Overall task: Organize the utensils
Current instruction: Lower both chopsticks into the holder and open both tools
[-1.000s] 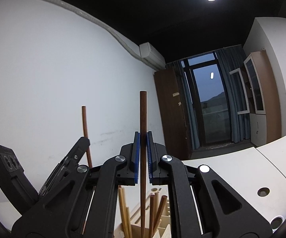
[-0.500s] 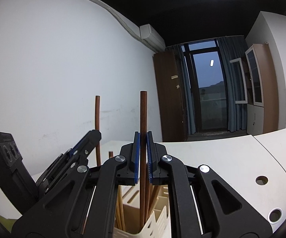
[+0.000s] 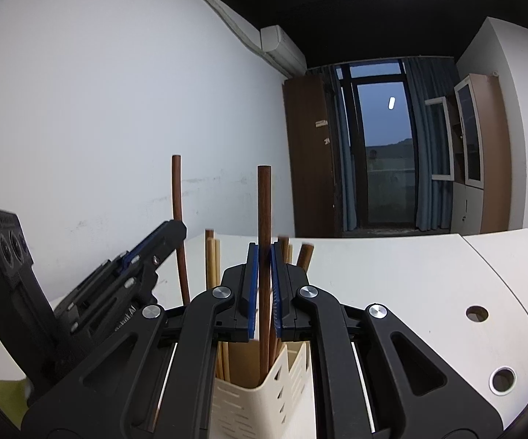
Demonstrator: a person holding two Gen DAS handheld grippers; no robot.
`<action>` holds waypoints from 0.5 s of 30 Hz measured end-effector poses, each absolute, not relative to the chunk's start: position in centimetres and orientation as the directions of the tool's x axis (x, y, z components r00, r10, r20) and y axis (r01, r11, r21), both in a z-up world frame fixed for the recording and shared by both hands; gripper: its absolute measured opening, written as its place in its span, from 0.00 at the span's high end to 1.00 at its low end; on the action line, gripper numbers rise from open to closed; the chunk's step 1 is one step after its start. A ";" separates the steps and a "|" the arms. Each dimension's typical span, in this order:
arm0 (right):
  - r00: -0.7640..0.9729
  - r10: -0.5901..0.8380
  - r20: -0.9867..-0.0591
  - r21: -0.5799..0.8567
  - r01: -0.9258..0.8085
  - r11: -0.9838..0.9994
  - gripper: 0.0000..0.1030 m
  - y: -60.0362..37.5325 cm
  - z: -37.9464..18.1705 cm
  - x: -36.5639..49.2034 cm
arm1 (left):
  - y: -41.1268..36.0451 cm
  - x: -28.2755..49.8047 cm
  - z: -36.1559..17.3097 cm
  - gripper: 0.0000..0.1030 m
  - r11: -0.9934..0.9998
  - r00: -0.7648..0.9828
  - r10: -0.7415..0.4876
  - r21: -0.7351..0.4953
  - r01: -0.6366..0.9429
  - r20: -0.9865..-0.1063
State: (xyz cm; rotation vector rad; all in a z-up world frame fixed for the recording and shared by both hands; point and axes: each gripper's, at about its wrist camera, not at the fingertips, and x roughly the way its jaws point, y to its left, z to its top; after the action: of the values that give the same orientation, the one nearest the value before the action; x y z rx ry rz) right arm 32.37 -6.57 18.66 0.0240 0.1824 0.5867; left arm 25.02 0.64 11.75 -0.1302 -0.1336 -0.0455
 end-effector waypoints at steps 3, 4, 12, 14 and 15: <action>0.818 0.547 -0.179 0.078 -0.542 0.837 0.88 -6.6 18.3 32.5 | 1.0 25.1 11.8 0.93 0.990 0.993 -0.046 -0.126 0.060 0.111; 0.817 0.547 -0.183 0.081 -0.542 0.836 0.84 -6.6 18.3 32.6 | 1.1 24.8 11.8 0.93 0.990 0.993 -0.043 -0.127 0.057 0.110; 0.828 0.526 -0.193 0.085 -0.520 0.850 0.83 -7.7 18.0 31.9 | 2.4 22.5 11.8 0.77 0.989 0.997 -0.027 -0.141 0.038 0.078; 0.830 0.523 -0.195 0.086 -0.517 0.852 0.83 -7.9 17.9 31.7 | 2.4 21.9 11.7 0.77 0.991 0.997 -0.026 -0.130 0.035 0.068; 0.831 0.521 -0.196 0.083 -0.515 0.853 0.83 -7.9 17.9 31.5 | 2.4 21.5 11.7 0.77 0.992 0.998 -0.022 -0.122 0.030 0.065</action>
State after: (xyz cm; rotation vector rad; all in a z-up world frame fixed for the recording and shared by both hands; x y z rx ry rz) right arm 31.45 -7.91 17.87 0.0272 0.2154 0.5497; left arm 21.52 2.41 11.72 -0.1237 -0.0636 -0.0262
